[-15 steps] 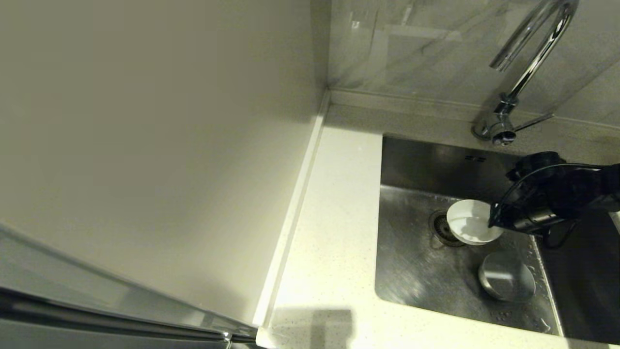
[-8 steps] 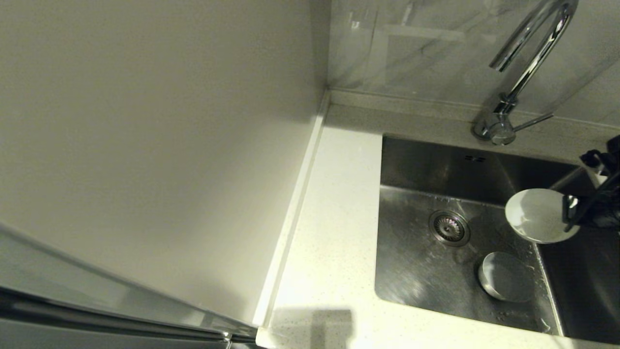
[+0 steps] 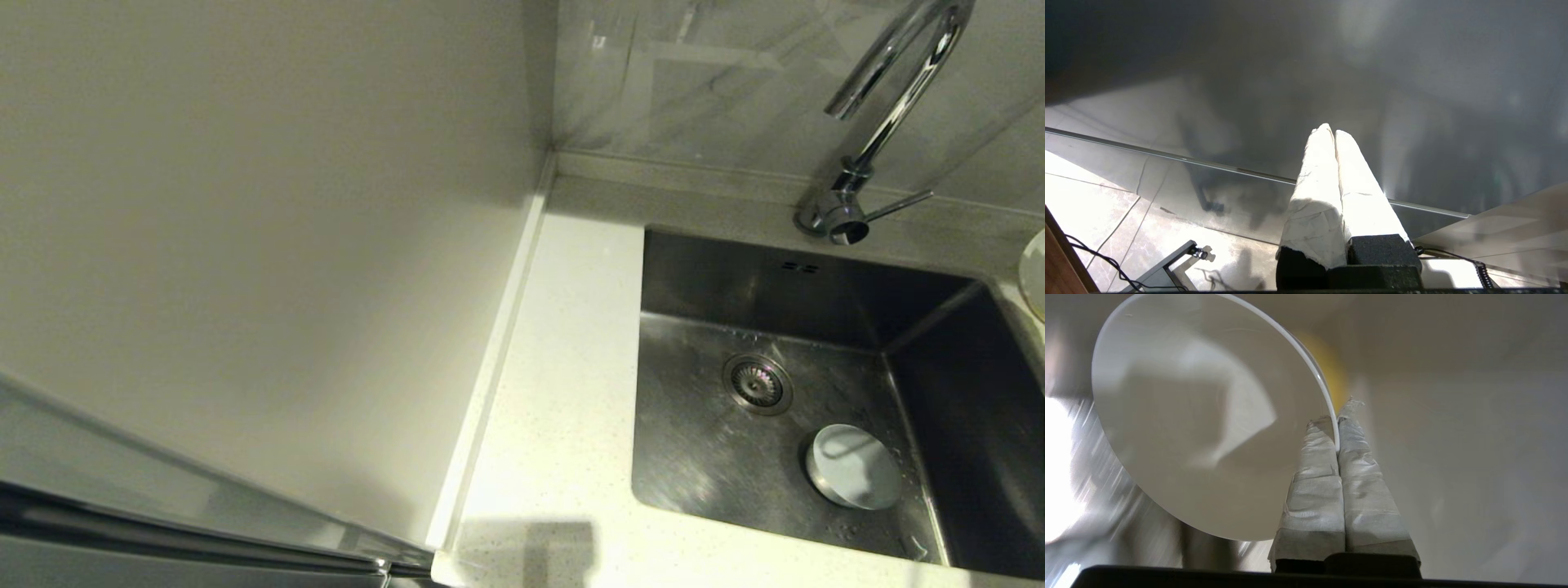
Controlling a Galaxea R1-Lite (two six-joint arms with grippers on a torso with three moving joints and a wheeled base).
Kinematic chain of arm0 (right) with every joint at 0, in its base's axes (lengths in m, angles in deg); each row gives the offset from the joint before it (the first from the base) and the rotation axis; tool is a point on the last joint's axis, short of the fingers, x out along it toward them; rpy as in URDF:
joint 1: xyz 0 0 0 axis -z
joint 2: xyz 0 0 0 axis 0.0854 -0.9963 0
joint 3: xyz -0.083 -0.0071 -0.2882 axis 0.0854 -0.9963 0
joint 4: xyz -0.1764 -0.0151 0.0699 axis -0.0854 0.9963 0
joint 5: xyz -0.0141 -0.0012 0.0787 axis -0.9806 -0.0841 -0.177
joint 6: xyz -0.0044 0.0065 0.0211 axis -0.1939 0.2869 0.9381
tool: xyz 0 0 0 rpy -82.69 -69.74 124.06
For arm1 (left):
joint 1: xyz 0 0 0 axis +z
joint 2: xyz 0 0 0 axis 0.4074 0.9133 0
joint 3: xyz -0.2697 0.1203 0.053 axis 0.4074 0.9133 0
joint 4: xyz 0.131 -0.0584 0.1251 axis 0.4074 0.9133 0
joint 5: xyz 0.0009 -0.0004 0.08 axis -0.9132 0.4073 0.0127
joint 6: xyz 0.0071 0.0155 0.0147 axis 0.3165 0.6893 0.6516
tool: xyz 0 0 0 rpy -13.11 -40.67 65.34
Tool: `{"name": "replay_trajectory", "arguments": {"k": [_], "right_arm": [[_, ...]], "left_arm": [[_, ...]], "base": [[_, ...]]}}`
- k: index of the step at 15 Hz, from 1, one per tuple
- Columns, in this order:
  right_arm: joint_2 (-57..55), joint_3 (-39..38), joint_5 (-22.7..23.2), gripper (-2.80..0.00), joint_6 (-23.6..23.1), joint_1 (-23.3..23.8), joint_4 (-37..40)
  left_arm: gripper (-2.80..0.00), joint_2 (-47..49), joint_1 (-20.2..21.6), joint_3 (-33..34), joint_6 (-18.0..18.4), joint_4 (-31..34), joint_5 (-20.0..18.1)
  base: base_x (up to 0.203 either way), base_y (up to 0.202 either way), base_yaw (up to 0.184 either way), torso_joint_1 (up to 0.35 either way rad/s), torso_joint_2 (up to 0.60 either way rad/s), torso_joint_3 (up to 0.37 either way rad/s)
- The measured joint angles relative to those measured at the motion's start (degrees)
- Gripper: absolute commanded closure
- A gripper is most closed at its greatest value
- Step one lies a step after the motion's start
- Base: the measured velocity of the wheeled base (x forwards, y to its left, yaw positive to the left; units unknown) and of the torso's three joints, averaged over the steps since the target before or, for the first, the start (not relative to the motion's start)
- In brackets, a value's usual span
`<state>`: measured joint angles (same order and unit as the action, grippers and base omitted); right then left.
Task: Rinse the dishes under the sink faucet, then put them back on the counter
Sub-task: Put a bowl back to the table from the sink
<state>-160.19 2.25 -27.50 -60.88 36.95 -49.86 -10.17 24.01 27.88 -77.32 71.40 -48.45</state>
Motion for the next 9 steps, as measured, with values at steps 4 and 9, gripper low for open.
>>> {"name": "replay_trajectory", "arguments": {"k": [4,9], "right_arm": [[2.74,-5.1,-0.14,0.0,-4.21,1.23,-25.15],[3.99,-12.64,-0.12,0.0,-4.4,2.73,-42.36]], "left_arm": [[0.0,0.0,0.0,0.0,0.01,0.0,-0.02],[0.0,0.0,0.0,0.0,-0.01,0.0,-0.02]], "base": [[0.0,0.0,0.0,0.0,0.0,0.0],[0.0,0.0,0.0,0.0,0.0,0.0]]}}
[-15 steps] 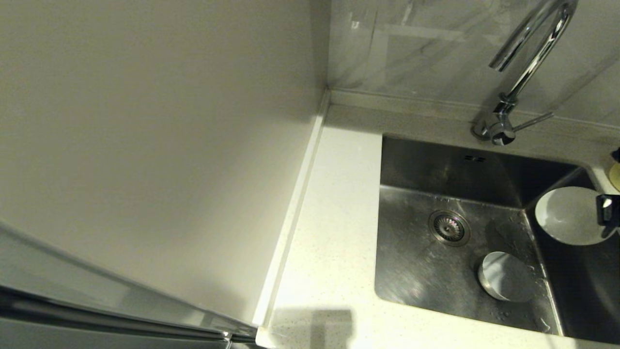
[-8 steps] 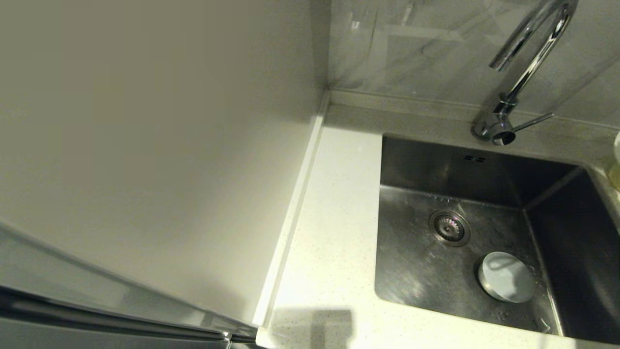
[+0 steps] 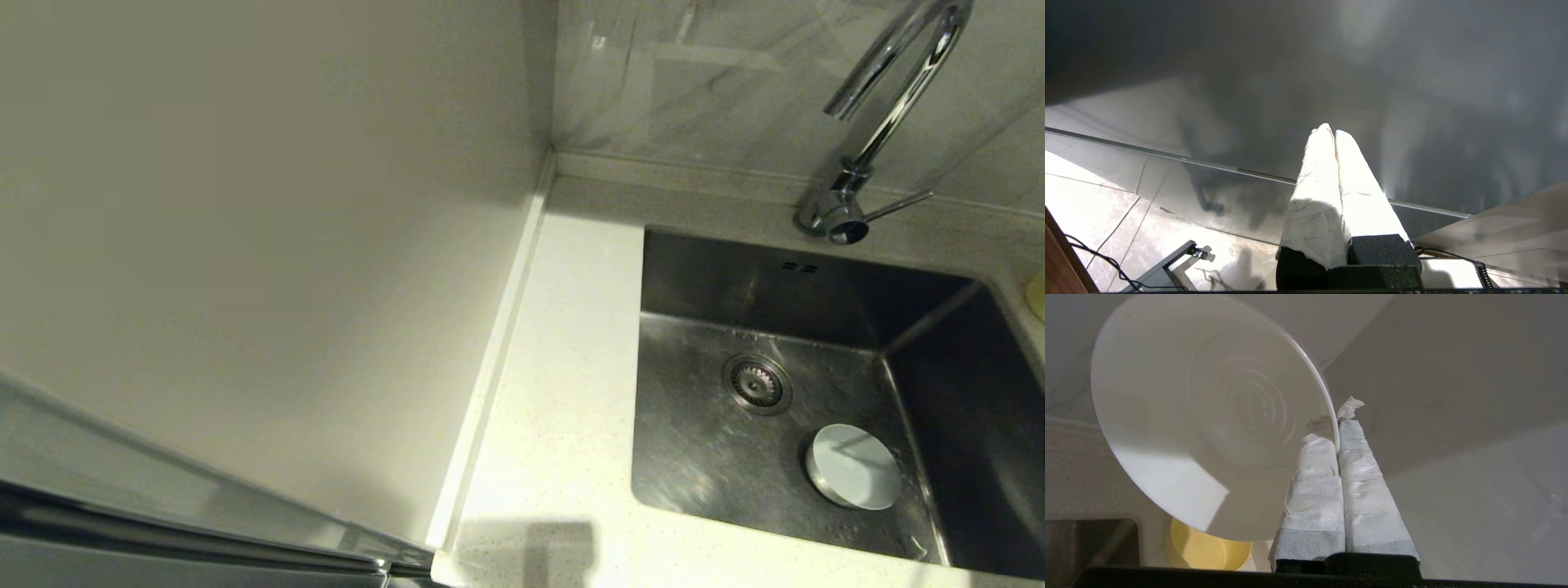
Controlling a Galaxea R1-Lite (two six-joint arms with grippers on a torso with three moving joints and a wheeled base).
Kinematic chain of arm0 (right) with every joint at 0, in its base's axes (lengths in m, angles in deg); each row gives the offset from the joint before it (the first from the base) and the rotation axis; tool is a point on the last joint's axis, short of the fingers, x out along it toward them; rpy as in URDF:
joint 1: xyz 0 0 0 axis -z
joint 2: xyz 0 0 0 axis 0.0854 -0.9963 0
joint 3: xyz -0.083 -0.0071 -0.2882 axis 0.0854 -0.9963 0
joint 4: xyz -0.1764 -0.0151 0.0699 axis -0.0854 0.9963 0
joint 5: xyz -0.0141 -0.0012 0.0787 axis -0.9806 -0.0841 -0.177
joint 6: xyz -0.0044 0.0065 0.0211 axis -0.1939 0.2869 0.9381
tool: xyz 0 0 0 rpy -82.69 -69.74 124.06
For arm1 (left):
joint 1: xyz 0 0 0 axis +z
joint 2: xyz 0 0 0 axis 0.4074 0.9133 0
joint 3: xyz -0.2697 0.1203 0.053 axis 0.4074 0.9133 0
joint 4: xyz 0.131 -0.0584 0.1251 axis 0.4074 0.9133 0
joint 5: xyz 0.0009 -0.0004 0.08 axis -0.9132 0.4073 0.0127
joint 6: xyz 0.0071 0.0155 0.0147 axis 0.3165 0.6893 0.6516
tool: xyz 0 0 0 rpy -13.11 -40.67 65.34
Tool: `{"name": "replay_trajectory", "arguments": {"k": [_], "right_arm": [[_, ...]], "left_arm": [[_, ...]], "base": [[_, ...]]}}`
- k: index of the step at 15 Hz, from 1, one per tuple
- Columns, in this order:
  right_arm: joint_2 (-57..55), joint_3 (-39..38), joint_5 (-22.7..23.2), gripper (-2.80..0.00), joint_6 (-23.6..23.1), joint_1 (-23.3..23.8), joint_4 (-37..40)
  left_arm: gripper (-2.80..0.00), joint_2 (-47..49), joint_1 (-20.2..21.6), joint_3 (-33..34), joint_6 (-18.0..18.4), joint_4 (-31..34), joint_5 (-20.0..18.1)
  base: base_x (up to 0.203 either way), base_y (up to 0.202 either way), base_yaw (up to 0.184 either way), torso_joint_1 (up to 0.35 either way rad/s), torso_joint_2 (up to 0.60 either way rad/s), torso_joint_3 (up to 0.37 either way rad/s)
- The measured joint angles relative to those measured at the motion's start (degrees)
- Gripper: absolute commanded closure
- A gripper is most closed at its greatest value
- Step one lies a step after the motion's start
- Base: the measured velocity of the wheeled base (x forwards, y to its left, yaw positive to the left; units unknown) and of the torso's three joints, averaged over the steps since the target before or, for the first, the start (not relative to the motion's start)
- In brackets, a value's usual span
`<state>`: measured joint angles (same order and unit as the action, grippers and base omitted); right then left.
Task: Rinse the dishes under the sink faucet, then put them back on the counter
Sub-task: Put a bowl back to the table from the sink
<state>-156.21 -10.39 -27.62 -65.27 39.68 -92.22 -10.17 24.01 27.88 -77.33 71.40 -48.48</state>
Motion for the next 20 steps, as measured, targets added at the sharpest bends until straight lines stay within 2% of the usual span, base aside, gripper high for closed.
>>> {"name": "replay_trajectory", "arguments": {"k": [3,10,12,14,15,18,20], "right_arm": [[0.06,-4.0,0.09,0.0,-0.26,0.05,-8.16],[0.06,-6.59,0.11,0.0,-0.32,0.02,-9.21],[0.06,-5.74,-0.25,0.0,0.18,0.05,-6.17],[0.22,-2.15,-1.5,0.0,2.53,0.57,3.46],[0.35,1.04,-2.44,0.0,4.52,1.05,10.64],[0.61,14.45,-2.96,0.0,13.57,3.46,40.02],[0.54,23.75,0.28,0.0,20.54,7.16,62.46]], "left_arm": [[0.0,0.0,0.02,0.0,0.02,0.02,0.02],[0.0,0.0,0.0,0.0,0.02,0.0,0.05],[0.0,0.0,0.0,0.0,0.04,0.0,0.05],[0.0,0.0,-0.02,0.0,0.02,0.0,0.03],[0.0,0.0,0.0,0.0,0.02,-0.02,0.02],[0.0,0.0,0.02,0.0,0.02,0.0,0.04],[0.0,0.0,0.02,0.0,0.03,0.0,0.02]], "base": [[0.0,0.0,0.0,0.0,0.0,0.0],[0.0,0.0,0.0,0.0,0.0,0.0],[0.0,0.0,0.0,0.0,0.0,0.0],[0.0,0.0,0.0,0.0,0.0,0.0],[0.0,0.0,0.0,0.0,0.0,0.0],[0.0,0.0,0.0,0.0,0.0,0.0],[0.0,0.0,0.0,0.0,0.0,0.0]]}}
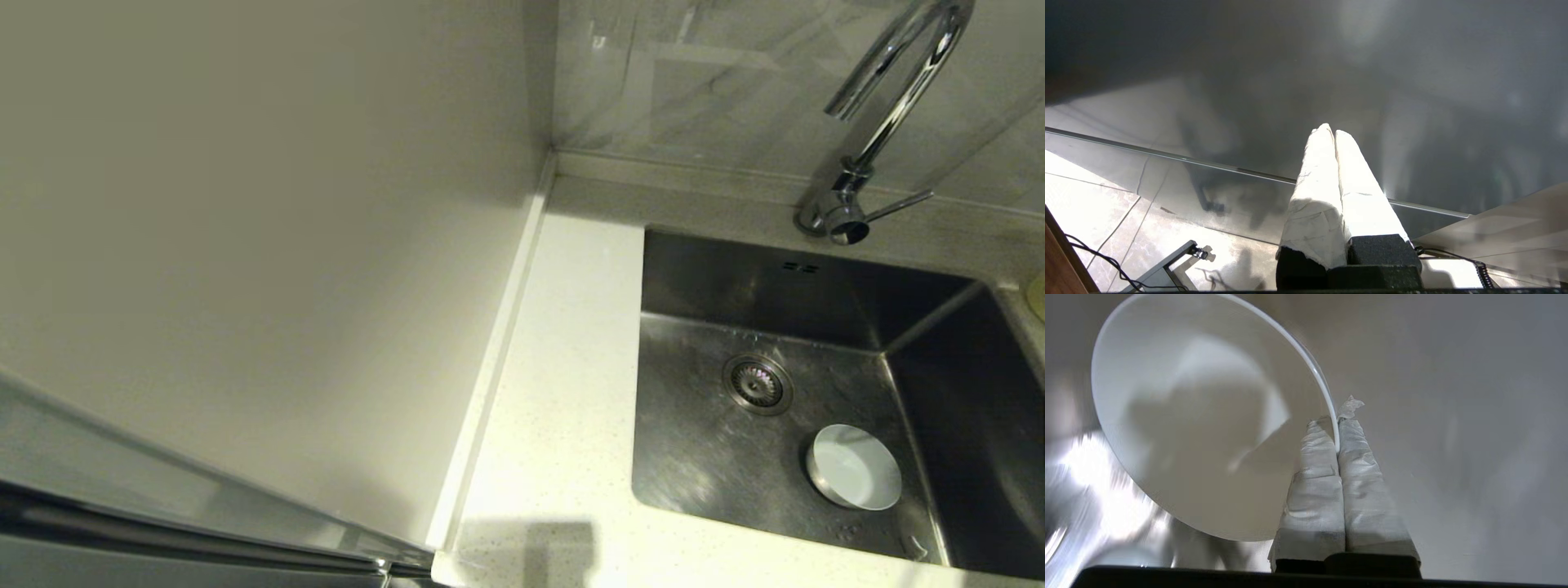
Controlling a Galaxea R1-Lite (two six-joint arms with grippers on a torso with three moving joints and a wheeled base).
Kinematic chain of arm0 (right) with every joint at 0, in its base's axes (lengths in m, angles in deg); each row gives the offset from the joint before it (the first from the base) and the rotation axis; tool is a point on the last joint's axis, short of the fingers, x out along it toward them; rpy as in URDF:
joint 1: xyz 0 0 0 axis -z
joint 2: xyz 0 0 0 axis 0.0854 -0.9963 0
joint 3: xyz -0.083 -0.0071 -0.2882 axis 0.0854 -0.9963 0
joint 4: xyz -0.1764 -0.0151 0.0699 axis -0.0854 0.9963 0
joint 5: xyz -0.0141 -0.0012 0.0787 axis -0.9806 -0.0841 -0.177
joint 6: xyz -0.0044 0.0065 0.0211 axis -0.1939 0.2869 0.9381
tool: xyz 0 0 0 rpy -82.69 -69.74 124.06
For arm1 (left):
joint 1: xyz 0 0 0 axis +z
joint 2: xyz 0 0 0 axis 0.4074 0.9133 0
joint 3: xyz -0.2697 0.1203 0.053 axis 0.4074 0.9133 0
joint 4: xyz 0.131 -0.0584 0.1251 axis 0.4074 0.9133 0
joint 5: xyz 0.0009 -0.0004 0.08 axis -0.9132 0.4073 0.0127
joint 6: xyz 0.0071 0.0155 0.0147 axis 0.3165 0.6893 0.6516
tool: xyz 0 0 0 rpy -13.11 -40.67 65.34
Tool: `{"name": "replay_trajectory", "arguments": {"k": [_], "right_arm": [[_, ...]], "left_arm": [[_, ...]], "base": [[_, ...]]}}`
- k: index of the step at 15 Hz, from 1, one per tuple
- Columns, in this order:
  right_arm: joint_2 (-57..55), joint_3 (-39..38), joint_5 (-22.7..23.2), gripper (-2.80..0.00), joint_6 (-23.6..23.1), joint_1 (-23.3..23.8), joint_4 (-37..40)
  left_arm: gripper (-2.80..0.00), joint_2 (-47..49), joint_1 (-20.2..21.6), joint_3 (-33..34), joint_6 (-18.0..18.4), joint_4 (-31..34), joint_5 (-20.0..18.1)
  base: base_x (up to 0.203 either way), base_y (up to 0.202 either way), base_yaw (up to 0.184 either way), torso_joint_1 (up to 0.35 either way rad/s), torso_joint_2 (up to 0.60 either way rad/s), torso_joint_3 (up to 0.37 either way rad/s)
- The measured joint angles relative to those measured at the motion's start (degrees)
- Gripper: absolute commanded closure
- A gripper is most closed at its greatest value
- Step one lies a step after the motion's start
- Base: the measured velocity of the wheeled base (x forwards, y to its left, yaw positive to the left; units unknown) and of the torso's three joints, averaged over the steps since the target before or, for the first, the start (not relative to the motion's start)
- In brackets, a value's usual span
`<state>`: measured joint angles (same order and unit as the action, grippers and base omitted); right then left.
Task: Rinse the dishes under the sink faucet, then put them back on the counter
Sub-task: Put a bowl back to the table from the sink
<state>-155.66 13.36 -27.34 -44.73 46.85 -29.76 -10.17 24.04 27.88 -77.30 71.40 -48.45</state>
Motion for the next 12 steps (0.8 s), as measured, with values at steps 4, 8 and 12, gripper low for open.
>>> {"name": "replay_trajectory", "arguments": {"k": [4,8,12], "right_arm": [[-2.0,5.77,9.4,0.0,6.71,9.53,30.86],[-5.47,5.22,9.84,0.0,10.53,12.0,33.29],[-7.61,5.42,9.75,0.0,10.79,12.02,31.37]], "left_arm": [[0.0,0.0,-0.02,0.0,-0.03,0.0,-0.02],[0.0,0.0,0.0,0.0,-0.01,0.02,0.0],[0.0,0.0,-0.02,0.0,0.01,0.0,-0.01]], "base": [[0.0,0.0,0.0,0.0,0.0,0.0],[0.0,0.0,0.0,0.0,0.0,0.0],[0.0,0.0,0.0,0.0,0.0,0.0]]}}
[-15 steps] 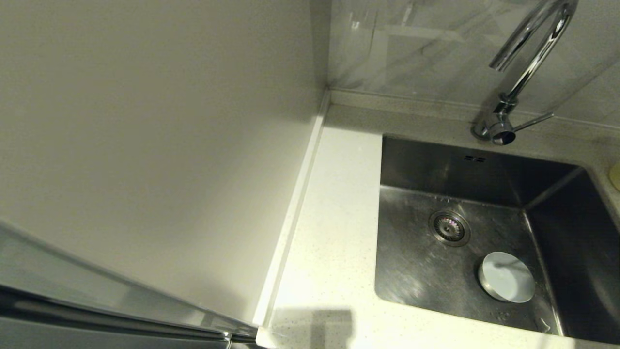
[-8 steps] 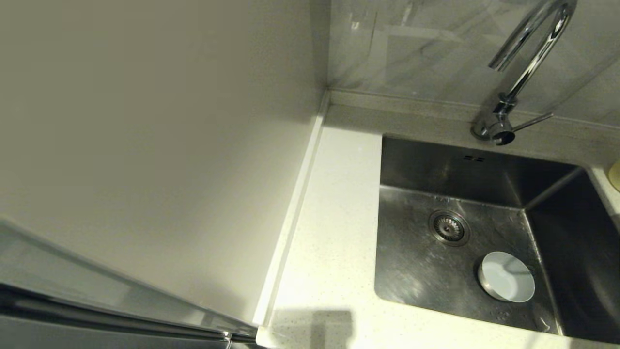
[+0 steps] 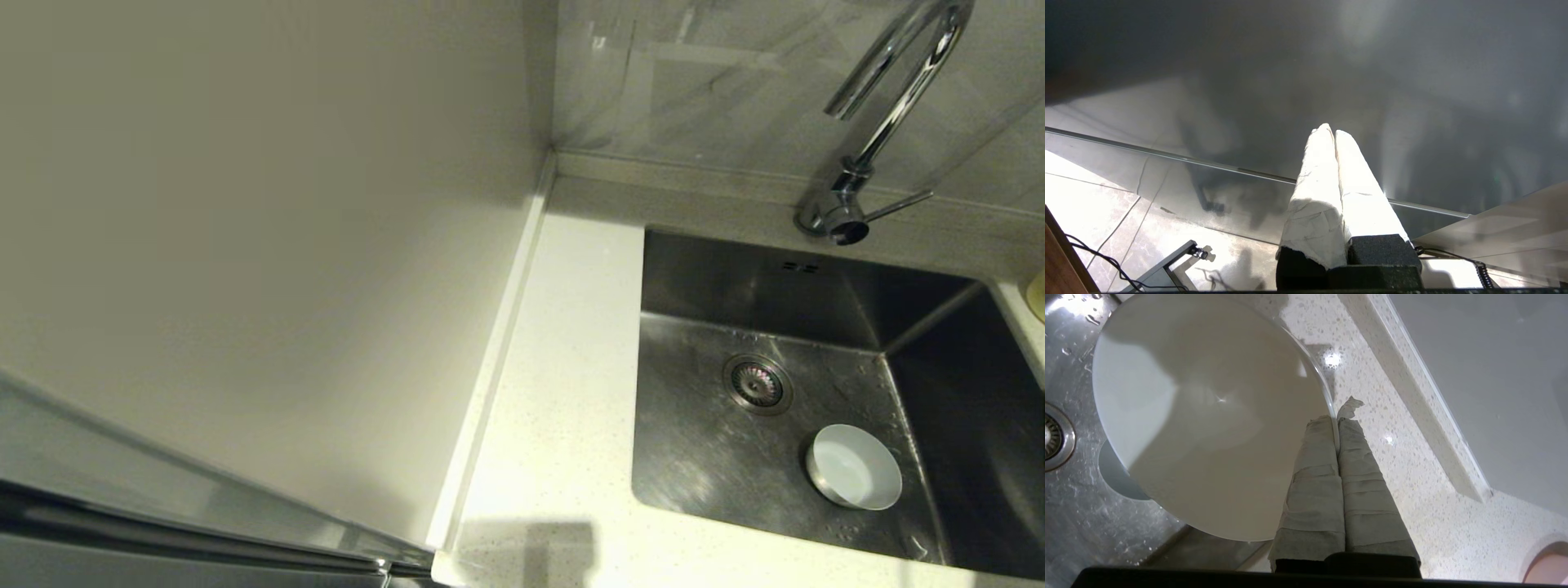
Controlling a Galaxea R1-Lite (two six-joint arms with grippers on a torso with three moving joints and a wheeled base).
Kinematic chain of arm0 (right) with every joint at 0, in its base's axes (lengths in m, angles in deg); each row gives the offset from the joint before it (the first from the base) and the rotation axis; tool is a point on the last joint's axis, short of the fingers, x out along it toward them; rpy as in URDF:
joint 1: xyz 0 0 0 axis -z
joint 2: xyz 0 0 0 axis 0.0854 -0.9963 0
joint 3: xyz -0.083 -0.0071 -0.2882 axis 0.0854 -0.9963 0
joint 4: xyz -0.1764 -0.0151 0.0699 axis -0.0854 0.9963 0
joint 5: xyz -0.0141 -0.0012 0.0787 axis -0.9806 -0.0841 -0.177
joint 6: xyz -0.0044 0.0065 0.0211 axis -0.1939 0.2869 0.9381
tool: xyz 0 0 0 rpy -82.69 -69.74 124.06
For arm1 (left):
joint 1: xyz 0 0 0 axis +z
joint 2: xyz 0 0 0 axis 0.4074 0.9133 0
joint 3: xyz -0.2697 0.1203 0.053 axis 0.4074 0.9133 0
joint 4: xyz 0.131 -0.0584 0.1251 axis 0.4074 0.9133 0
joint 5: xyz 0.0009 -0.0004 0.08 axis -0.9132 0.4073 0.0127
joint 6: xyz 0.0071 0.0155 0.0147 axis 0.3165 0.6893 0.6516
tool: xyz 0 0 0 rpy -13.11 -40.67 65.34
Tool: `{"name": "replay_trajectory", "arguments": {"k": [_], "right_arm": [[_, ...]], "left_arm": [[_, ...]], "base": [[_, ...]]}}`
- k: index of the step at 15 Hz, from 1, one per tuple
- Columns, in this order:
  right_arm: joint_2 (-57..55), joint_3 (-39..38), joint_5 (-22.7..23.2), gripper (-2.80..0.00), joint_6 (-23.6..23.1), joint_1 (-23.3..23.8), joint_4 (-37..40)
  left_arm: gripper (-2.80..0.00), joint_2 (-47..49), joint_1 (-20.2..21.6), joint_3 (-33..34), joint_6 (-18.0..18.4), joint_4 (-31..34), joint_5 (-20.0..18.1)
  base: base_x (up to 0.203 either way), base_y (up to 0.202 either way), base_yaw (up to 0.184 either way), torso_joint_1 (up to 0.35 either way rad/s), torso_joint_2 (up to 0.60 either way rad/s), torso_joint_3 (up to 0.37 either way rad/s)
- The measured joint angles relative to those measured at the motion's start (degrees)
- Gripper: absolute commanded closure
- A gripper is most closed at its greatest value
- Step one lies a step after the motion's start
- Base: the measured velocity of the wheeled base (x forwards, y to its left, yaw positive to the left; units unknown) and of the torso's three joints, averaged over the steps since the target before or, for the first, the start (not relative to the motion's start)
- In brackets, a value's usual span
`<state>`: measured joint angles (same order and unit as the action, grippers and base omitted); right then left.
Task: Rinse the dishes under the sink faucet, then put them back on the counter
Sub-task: Put a bowl back to the table from the sink
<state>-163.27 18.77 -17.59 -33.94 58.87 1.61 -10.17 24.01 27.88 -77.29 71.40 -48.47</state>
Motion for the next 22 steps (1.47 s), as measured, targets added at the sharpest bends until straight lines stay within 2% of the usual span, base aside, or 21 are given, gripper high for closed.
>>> {"name": "replay_trajectory", "arguments": {"k": [5,9,15,22], "right_arm": [[-3.56,0.14,-0.42,0.0,-0.04,-0.19,-5.95],[-6.42,0.2,-3.37,0.0,-0.16,-2.12,-12.4],[-9.51,0.87,-3.65,0.0,-0.15,-4.73,-13.13],[-13.41,6.0,-3.84,0.0,-0.12,-6.03,-13.19]], "left_arm": [[0.0,0.0,0.02,0.0,0.0,0.0,0.01],[0.0,0.0,0.0,0.0,-0.01,0.0,0.01],[0.0,0.0,0.0,0.0,-0.01,0.0,0.02],[0.0,0.0,0.0,0.0,-0.01,0.0,-0.01]], "base": [[0.0,0.0,0.0,0.0,0.0,0.0],[0.0,0.0,0.0,0.0,0.0,0.0],[0.0,0.0,0.0,0.0,0.0,0.0],[0.0,0.0,0.0,0.0,0.0,0.0]]}}
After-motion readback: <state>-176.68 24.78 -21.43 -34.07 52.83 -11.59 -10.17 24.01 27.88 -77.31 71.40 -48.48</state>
